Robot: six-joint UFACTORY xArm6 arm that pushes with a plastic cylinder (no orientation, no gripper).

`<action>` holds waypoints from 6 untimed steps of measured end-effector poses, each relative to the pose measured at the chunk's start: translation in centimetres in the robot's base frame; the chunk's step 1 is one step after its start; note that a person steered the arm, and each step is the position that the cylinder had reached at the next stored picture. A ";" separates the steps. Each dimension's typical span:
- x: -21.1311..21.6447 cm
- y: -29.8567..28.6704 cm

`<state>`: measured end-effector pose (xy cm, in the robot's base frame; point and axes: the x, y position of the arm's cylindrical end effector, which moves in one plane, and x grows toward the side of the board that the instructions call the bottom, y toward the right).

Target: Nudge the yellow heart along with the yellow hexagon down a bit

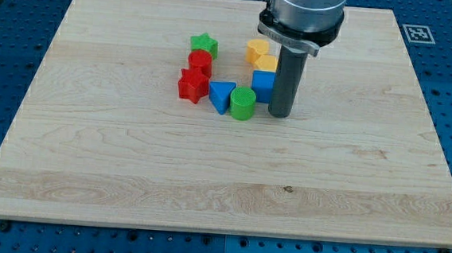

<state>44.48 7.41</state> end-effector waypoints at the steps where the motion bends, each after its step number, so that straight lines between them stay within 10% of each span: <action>1: -2.7 0.0; 6: -18.3 -3.7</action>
